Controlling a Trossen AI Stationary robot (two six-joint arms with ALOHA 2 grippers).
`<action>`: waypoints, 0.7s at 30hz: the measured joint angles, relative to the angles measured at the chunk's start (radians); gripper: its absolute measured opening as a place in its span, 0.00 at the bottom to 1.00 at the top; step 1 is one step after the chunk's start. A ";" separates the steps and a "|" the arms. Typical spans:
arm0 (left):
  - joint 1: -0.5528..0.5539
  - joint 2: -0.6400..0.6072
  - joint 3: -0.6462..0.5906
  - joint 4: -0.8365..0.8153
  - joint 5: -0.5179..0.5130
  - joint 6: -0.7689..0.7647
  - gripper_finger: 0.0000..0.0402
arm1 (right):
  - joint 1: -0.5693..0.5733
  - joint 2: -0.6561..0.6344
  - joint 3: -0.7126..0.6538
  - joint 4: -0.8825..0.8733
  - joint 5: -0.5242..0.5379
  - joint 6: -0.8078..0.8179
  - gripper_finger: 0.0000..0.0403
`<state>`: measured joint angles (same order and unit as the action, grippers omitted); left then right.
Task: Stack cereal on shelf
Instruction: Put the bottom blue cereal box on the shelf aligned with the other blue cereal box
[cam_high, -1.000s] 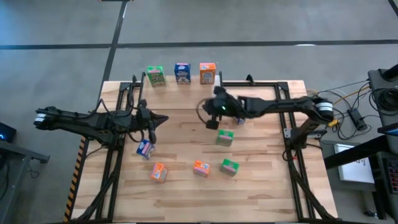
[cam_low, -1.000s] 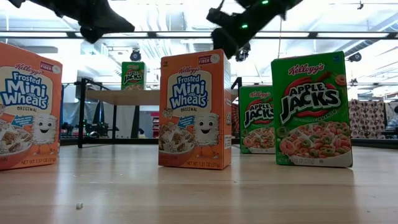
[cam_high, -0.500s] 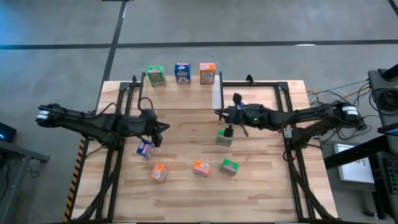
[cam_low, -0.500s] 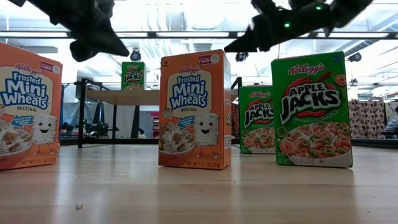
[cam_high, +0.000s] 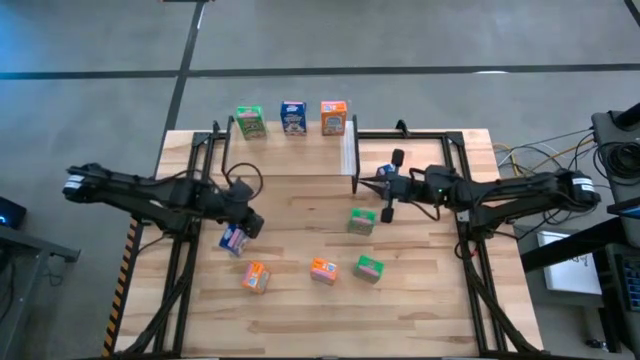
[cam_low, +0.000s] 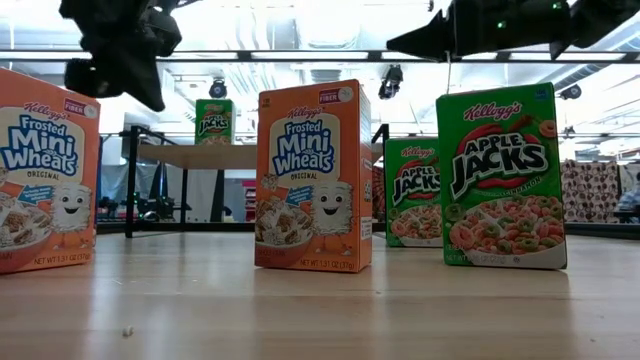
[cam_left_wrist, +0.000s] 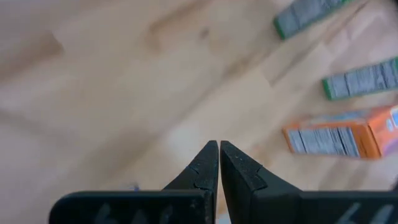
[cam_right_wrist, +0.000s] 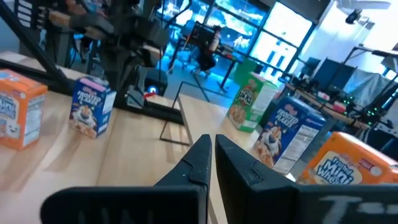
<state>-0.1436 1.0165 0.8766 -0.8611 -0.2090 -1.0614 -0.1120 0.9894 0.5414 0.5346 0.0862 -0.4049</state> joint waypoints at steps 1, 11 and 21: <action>0.000 0.015 0.021 -0.026 0.028 -0.020 0.00 | 0.000 -0.006 -0.003 -0.001 -0.007 0.000 0.03; -0.059 0.185 0.250 -0.393 0.159 -0.208 0.02 | -0.004 -0.006 -0.007 -0.019 -0.008 -0.007 0.03; -0.108 0.197 0.244 -0.494 0.222 -0.395 0.36 | -0.005 -0.008 -0.008 -0.032 -0.008 -0.024 0.03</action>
<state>-0.2514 1.2133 1.1208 -1.3553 0.0133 -1.4567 -0.1165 0.9817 0.5339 0.5024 0.0780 -0.4289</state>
